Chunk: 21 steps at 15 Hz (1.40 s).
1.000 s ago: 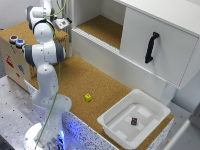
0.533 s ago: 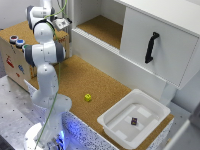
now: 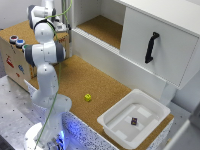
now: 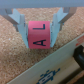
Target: Rotate the pink block 90 degrees to the right
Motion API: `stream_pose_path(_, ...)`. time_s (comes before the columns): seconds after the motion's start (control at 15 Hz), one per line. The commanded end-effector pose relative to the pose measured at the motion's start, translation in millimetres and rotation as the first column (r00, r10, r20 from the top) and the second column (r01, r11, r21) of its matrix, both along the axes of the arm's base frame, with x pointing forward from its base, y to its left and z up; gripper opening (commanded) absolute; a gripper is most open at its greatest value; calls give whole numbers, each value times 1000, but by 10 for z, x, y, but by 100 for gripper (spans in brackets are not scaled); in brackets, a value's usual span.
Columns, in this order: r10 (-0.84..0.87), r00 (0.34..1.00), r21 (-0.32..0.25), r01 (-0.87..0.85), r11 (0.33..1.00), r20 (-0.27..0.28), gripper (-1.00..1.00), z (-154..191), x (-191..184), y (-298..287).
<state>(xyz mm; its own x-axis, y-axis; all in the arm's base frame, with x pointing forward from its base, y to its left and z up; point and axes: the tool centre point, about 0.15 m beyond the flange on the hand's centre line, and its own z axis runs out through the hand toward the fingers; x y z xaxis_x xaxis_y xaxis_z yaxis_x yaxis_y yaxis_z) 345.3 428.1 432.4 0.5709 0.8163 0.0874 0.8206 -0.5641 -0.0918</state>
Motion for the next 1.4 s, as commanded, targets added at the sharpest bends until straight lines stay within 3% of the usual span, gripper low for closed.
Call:
stream_pose_path(0.0, -261, 964, -65, 264, 962, 60, -100, -19, 41, -26)
stream_pose_path(0.13, -341, 933, -77, 351, 933, 120, -100, 7, 27, 31)
stream_pose_path(0.2, -397, 912, -76, 406, 911, 106, -100, -18, 20, 48)
stream_pose_path(0.47, -524, 851, 21, 523, 852, 43, -100, -43, -27, 208)
stream_pose_path(0.87, -765, 644, 51, 764, 643, -11, -100, -191, 59, 158)
stream_pose_path(1.0, -776, 631, 52, 775, 630, 0, -100, -189, 110, 197)
stream_pose_path(1.07, -737, 675, 44, 735, 676, 35, -100, -151, 137, 255)
stream_pose_path(1.13, -744, 667, 52, 742, 669, 53, -100, -121, 130, 236)
stream_pose_path(1.2, -758, 649, 37, 758, 652, 68, 100, -113, 109, 179)
stream_pose_path(1.33, -768, 633, 51, 768, 639, 93, 100, -66, 42, 106)
